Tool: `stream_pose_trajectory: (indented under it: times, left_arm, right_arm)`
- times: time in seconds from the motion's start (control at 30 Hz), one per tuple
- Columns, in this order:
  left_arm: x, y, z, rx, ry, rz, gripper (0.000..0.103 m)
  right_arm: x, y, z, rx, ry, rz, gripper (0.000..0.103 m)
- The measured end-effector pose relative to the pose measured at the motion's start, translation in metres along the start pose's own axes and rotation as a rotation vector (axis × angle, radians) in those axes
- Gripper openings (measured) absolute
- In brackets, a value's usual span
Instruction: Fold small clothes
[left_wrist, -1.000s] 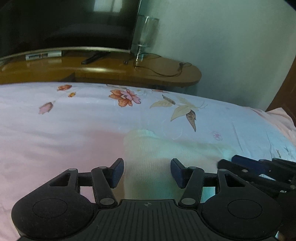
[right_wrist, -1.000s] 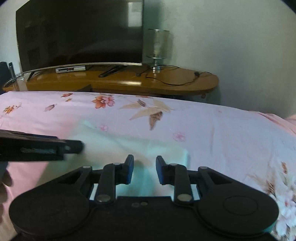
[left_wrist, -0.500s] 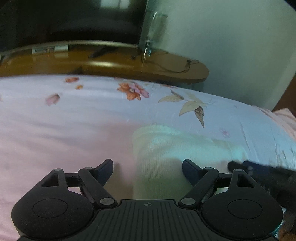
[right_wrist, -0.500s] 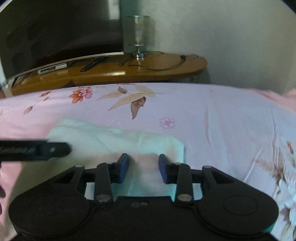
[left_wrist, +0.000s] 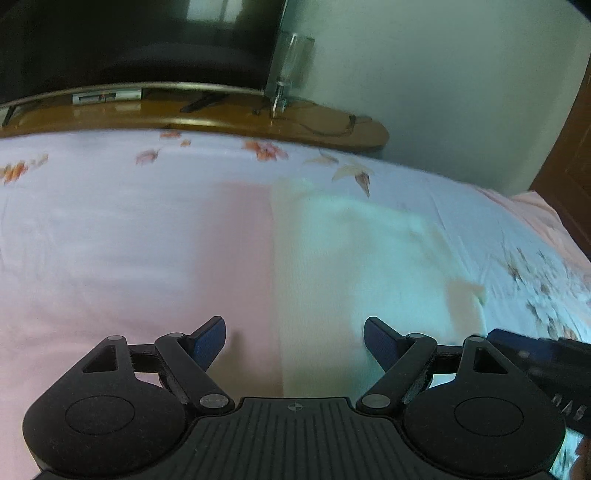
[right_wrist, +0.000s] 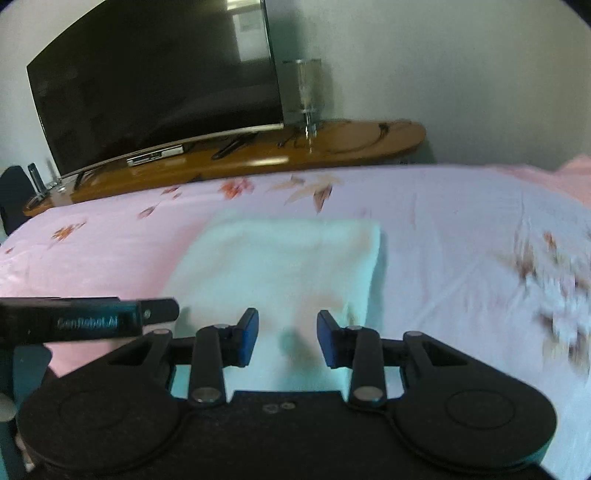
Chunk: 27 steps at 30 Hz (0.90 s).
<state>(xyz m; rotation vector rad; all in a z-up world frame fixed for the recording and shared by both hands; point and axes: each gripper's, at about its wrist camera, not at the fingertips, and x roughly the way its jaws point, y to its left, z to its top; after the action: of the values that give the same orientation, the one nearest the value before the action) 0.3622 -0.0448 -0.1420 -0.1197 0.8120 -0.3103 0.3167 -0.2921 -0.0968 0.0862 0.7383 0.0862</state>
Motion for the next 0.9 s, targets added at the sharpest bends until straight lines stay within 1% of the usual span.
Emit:
stream_pose_trajectory:
  times: [0.1,0.13,0.2,0.27,0.33,0.4,0.47,0.57,0.67,0.73,0.8,0.9]
  left_arm:
    - [0.004,-0.007,-0.019,0.014,0.059,-0.027,0.082]
    - [0.007,-0.011,-0.026,0.032,0.079,-0.036,0.082]
    - [0.004,-0.021,-0.033,0.097,0.05,-0.014,0.082]
    - [0.0,-0.022,-0.034,0.084,0.061,-0.025,0.082]
    - [-0.008,-0.019,-0.031,0.054,0.065,-0.038,0.082]
    - [-0.015,-0.018,-0.029,0.063,0.045,-0.025,0.082]
    - [-0.019,-0.016,-0.029,0.074,0.032,-0.01,0.082]
    - [-0.021,-0.012,-0.028,0.068,0.027,-0.004,0.082]
    - [-0.02,-0.01,-0.029,0.078,0.025,0.008,0.082]
    - [-0.018,-0.01,-0.03,0.074,0.026,0.009,0.082]
    - [-0.016,-0.012,-0.03,0.071,0.027,0.012,0.082]
    - [-0.017,-0.013,-0.028,0.066,0.023,0.011,0.082]
  right_arm:
    - [-0.005,0.007,-0.022,-0.025,0.039,-0.027,0.034]
    - [-0.004,0.008,-0.028,-0.036,0.058,-0.05,0.034]
    - [0.002,0.007,-0.042,-0.059,0.093,-0.109,0.034]
    - [-0.003,0.003,-0.049,-0.048,0.084,-0.126,0.037]
    - [-0.006,-0.003,-0.048,-0.001,0.1,-0.115,0.037]
    - [-0.012,-0.007,-0.045,0.037,0.099,-0.106,0.035]
    - [-0.016,-0.007,-0.047,0.043,0.098,-0.089,0.037]
    - [-0.024,-0.004,-0.058,0.035,0.1,-0.08,0.034]
    - [-0.028,-0.006,-0.062,0.061,0.099,-0.068,0.028]
    - [-0.027,-0.007,-0.062,0.077,0.106,-0.051,0.018]
    - [-0.029,-0.005,-0.063,0.076,0.107,-0.042,0.013]
    - [-0.029,-0.007,-0.062,0.068,0.088,-0.064,0.011]
